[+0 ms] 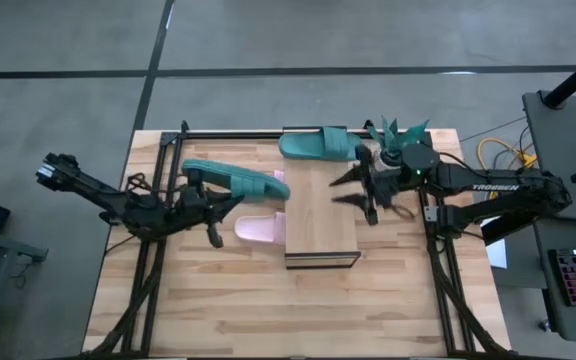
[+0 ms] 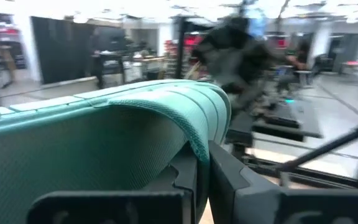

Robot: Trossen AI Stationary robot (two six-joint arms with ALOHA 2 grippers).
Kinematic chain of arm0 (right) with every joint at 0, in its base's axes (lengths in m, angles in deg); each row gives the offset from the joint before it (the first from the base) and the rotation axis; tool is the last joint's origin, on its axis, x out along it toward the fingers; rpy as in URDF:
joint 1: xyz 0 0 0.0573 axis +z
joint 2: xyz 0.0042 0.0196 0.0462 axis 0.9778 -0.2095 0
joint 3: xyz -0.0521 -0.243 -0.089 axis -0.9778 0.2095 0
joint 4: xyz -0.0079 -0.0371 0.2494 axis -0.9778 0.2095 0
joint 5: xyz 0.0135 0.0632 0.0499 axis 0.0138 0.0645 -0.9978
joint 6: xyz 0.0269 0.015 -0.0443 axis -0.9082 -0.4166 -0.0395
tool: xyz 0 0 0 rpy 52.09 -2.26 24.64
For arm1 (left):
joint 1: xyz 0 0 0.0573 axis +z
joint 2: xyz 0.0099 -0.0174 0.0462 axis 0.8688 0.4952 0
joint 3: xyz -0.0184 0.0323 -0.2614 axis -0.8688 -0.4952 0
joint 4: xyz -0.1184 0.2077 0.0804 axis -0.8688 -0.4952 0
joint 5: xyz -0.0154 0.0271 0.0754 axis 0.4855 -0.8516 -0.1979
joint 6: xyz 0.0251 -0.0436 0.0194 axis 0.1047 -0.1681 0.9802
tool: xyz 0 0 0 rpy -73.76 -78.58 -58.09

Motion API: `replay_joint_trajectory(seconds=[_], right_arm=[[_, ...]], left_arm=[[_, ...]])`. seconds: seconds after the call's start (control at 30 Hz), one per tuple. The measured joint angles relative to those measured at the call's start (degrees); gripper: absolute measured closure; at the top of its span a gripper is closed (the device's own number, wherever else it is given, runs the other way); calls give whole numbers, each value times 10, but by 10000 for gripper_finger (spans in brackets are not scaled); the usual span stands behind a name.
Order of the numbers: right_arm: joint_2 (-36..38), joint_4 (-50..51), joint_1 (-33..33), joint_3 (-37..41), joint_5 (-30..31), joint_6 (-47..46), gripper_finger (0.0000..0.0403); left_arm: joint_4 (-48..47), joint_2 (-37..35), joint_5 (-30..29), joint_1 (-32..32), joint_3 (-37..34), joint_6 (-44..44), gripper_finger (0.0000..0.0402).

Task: Pick and place slides into the shelf
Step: Put the green slide on the shelf

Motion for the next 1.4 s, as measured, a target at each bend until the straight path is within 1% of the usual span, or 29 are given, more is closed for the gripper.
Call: replay_joint_trajectory(seconds=[0.03,0.07,0.2,0.27,0.33,0.37,0.43,0.5,0.7,0.8,0.93,1.13,1.3,1.4], right_arm=[[0,-2,17,0,2,43,221],[0,-3,37,0,20,89,211],[-6,-8,113,0,145,267,184],[-14,-13,141,0,201,337,177],[-28,-36,158,0,248,390,174],[-35,-47,164,0,268,409,173],[-54,-77,171,0,296,444,173],[-73,-101,174,0,304,485,172],[-131,-178,177,0,316,624,172],[-149,-209,177,0,316,665,172],[-156,-215,177,0,318,727,172],[-167,-215,177,0,319,789,172],[-181,-216,177,0,312,787,172],[-182,-216,177,0,318,795,172]], left_arm=[[-2,2,-3,5,0,-12,401],[-3,4,-4,11,0,-32,401],[-2,5,13,28,0,-104,401],[-2,2,44,36,0,-150,401],[-2,-4,96,46,0,-194,401],[-3,-6,119,51,0,-218,401],[-4,-7,144,59,0,-260,401],[-9,-7,154,61,-2,-278,401],[-7,9,155,61,-2,-298,402],[-7,14,155,61,-3,-299,402],[-7,17,155,61,-4,-300,402],[16,23,155,61,-5,-301,402],[22,43,159,61,-4,-308,402],[40,54,176,61,-5,-314,402]])
